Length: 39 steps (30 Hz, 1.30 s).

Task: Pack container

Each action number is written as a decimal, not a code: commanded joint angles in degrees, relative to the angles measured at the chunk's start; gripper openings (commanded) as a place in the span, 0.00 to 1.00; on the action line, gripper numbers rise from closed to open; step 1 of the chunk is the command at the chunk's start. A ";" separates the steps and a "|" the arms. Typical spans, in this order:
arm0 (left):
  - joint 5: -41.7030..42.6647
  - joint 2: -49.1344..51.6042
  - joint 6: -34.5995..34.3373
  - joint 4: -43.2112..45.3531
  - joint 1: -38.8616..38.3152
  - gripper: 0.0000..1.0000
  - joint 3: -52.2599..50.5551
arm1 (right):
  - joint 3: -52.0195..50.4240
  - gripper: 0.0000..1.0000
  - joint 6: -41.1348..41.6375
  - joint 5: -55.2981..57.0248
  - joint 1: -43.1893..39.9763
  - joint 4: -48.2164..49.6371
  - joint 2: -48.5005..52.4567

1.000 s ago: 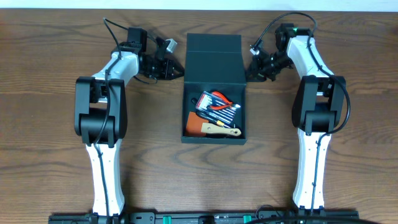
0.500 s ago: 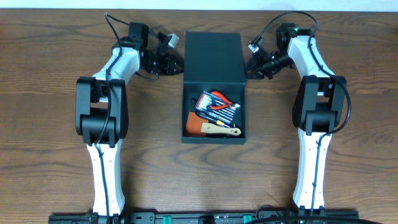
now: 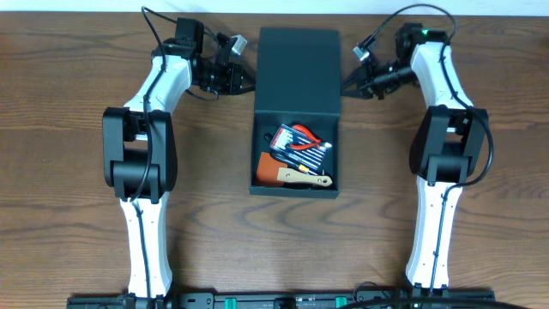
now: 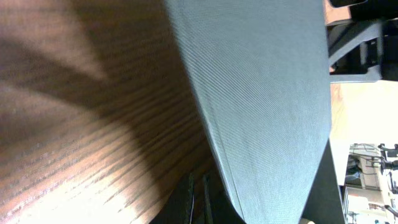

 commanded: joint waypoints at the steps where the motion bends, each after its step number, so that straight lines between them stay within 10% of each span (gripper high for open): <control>1: 1.27 1.09 0.35 -1.14 0.02 0.06 2.54 | 5.75 0.01 -3.06 -3.23 -0.22 -2.62 0.07; 12: 1.20 -3.41 5.81 -14.01 -0.02 0.06 6.75 | 17.81 0.02 -7.87 2.56 0.46 -18.69 0.07; 31: -4.87 -12.39 9.44 -14.71 -0.66 0.05 6.71 | 18.05 0.03 -5.22 8.92 1.40 -18.60 -0.70; 39: -14.01 -10.97 9.33 -14.78 0.17 0.06 5.84 | 17.90 0.01 12.52 35.63 1.44 -15.39 -0.68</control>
